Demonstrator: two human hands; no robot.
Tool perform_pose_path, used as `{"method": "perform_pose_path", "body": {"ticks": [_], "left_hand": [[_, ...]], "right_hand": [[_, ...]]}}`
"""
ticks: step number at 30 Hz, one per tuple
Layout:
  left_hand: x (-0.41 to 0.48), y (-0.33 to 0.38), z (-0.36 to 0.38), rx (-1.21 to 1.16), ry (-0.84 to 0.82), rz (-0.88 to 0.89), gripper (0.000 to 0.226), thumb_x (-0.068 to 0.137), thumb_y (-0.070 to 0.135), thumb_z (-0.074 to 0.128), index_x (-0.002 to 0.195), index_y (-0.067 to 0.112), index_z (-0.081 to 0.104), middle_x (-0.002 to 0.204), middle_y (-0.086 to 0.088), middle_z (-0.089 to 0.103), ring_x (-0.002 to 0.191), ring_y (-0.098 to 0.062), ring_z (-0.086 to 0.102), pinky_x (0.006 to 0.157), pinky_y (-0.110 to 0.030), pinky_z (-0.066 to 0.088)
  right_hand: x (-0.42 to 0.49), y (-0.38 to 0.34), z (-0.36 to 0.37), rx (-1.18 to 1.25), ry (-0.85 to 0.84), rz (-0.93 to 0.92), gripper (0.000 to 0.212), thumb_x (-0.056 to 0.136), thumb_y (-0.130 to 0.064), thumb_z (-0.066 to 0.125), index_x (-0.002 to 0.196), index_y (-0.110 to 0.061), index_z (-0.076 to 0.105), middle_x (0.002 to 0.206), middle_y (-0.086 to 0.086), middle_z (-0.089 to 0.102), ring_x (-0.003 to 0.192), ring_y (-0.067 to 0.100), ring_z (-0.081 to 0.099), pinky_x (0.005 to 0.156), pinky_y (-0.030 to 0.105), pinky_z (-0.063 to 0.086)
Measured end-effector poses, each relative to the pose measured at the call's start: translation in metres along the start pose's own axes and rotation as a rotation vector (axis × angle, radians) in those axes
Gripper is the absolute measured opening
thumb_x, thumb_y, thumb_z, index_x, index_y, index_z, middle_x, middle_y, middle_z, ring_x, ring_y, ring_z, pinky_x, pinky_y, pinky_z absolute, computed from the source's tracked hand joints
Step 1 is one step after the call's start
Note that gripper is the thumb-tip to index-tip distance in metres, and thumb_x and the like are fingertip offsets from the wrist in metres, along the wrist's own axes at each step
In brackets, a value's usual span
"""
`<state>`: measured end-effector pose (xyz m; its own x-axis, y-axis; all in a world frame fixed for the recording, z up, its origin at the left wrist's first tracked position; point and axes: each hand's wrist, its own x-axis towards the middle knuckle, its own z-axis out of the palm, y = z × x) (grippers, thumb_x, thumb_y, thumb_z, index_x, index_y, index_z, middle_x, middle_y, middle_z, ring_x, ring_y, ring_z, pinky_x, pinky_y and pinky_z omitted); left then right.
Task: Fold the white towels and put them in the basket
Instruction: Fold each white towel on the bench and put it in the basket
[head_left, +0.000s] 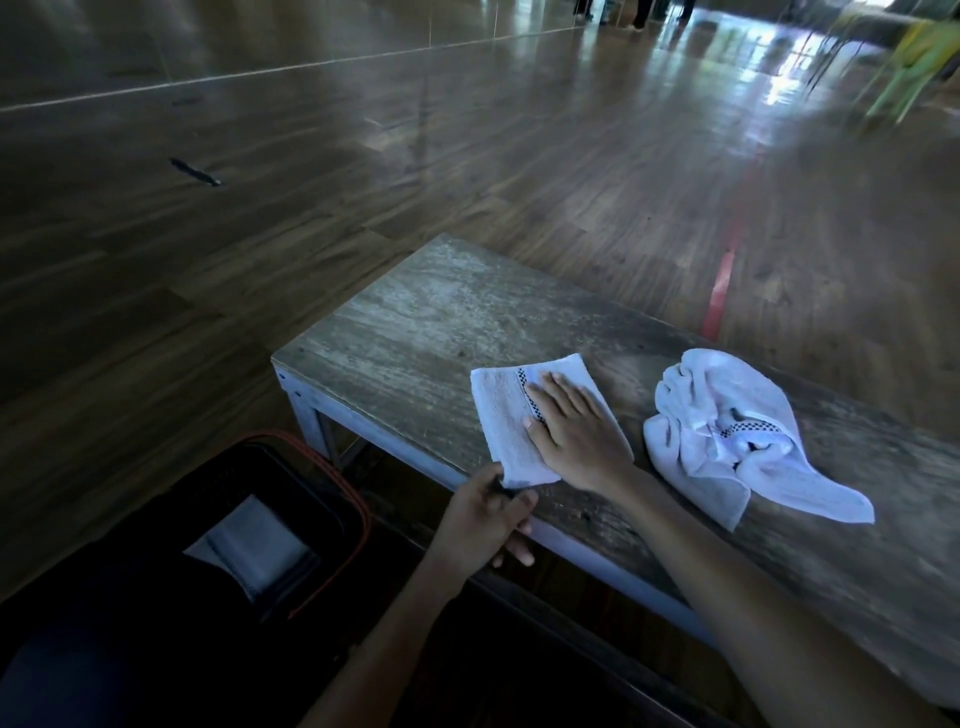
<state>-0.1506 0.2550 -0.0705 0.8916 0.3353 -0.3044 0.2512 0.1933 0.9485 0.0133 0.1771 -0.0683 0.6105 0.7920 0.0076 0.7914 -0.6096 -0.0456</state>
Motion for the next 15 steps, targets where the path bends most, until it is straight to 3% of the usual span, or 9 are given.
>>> {"method": "perform_pose_path", "body": {"ticks": [5, 10, 13, 15], "left_hand": [[0.001, -0.002, -0.001, -0.083, 0.044, -0.005, 0.026, 0.091, 0.025, 0.060, 0.099, 0.002, 0.053, 0.064, -0.005, 0.065, 0.058, -0.024, 0.069, 0.039, -0.021, 0.041], [-0.001, -0.005, -0.003, -0.108, 0.113, 0.015, 0.023, 0.091, 0.025, 0.060, 0.102, 0.009, 0.048, 0.071, -0.007, 0.070, 0.060, -0.029, 0.069, 0.043, -0.025, 0.046], [-0.002, 0.001, -0.008, 0.103, 0.300, 0.074, 0.022, 0.087, 0.027, 0.065, 0.099, 0.014, 0.052, 0.072, -0.004, 0.067, 0.051, -0.021, 0.066, 0.042, -0.026, 0.046], [-0.003, 0.009, -0.014, 0.316, 0.502, 0.202, 0.018, 0.085, 0.031, 0.065, 0.092, 0.019, 0.053, 0.067, 0.005, 0.060, 0.052, -0.008, 0.059, 0.046, -0.024, 0.044]], "right_hand": [[0.000, -0.001, 0.002, 0.001, 0.006, 0.019, 0.081, 0.081, -0.057, -0.010, 0.151, -0.024, 0.012, 0.160, -0.004, 0.004, 0.147, 0.011, -0.003, 0.118, 0.032, -0.004], [-0.001, -0.007, 0.003, 0.032, -0.031, 0.091, 0.069, 0.092, -0.054, 0.000, 0.151, -0.021, 0.007, 0.160, -0.002, -0.001, 0.146, 0.012, -0.008, 0.119, 0.036, -0.005], [-0.008, -0.012, 0.000, 0.097, -0.078, 0.121, 0.070, 0.092, -0.055, 0.001, 0.151, -0.019, 0.007, 0.160, 0.002, -0.003, 0.147, 0.015, -0.010, 0.119, 0.038, -0.004], [-0.014, -0.014, -0.008, 0.213, -0.063, 0.155, 0.058, 0.099, -0.046, 0.016, 0.150, -0.018, 0.016, 0.160, 0.004, 0.008, 0.147, 0.015, -0.001, 0.119, 0.035, 0.001]]}}
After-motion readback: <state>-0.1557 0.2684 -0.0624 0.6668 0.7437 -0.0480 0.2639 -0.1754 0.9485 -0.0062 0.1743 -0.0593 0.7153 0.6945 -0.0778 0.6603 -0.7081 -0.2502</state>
